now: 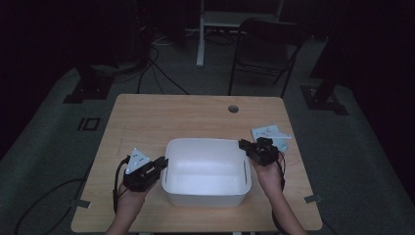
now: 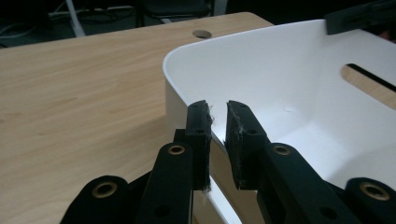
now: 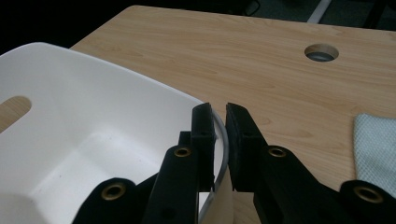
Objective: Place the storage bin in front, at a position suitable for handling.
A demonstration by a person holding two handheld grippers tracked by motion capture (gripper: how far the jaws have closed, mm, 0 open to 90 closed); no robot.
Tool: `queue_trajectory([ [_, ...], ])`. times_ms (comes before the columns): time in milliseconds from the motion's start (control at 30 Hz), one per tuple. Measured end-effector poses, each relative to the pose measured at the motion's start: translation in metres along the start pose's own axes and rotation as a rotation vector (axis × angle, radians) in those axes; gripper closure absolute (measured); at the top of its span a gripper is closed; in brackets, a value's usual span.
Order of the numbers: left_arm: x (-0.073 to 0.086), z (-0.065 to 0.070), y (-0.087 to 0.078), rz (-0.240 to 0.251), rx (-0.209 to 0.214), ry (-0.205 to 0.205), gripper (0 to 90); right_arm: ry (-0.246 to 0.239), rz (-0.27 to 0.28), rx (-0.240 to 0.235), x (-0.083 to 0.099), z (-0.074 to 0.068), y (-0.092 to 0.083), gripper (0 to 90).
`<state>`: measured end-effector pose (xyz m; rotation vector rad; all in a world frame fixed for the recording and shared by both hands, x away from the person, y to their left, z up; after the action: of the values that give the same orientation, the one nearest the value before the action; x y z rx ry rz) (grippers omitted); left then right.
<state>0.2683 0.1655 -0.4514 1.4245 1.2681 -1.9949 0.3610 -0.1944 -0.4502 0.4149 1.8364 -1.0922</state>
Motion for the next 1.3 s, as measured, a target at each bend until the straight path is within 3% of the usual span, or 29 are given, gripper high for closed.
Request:
queue_trajectory([
  [267, 0.006, 0.009, -0.01, 0.002, -0.017, -0.019, 79.2, -0.009, 0.001, -0.018, -0.004, -0.001, 0.007, 80.8],
  [367, 0.006, 0.005, -0.009, 0.006, 0.006, -0.032, 76.8, 0.001, -0.009, -0.033, -0.005, 0.0, 0.007, 77.1],
  [400, 0.004, 0.004, -0.008, 0.018, 0.023, -0.034, 75.4, 0.0, -0.012, -0.033, -0.005, 0.0, 0.006, 75.0],
  [533, -0.002, -0.002, 0.001, 0.04, 0.013, -0.023, 70.0, -0.011, -0.015, -0.023, 0.001, -0.005, -0.003, 67.2],
  [733, -0.014, -0.017, 0.025, -0.014, 0.002, -0.02, 64.8, 0.027, -0.014, -0.039, 0.013, -0.003, -0.018, 63.7],
  [833, -0.017, -0.025, 0.035, -0.026, 0.021, -0.045, 65.2, 0.029, -0.027, -0.029, 0.019, -0.005, -0.021, 63.6],
  [933, -0.019, -0.029, 0.043, -0.037, 0.02, -0.041, 70.1, 0.029, -0.035, -0.041, 0.024, -0.007, -0.022, 66.5],
  [1000, -0.02, -0.03, 0.047, -0.034, 0.029, -0.042, 72.2, 0.016, -0.037, -0.023, 0.025, -0.01, -0.023, 67.3],
  [1133, -0.024, -0.029, 0.052, -0.035, -0.003, -0.016, 79.3, 0.02, -0.034, 0.0, 0.025, -0.012, -0.022, 69.6],
  [1300, -0.023, -0.028, 0.051, -0.031, -0.015, -0.007, 80.0, 0.027, -0.039, 0.016, 0.021, -0.01, -0.019, 72.0],
])
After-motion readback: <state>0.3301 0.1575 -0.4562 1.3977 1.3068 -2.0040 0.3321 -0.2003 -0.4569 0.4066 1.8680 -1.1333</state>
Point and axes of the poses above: each handheld gripper's, and its own axes: y roughly forward along the jaws, x roughly out of its underside, z roughly to its right, the point moved 2 cm from there along y, roughly forward along the jaws
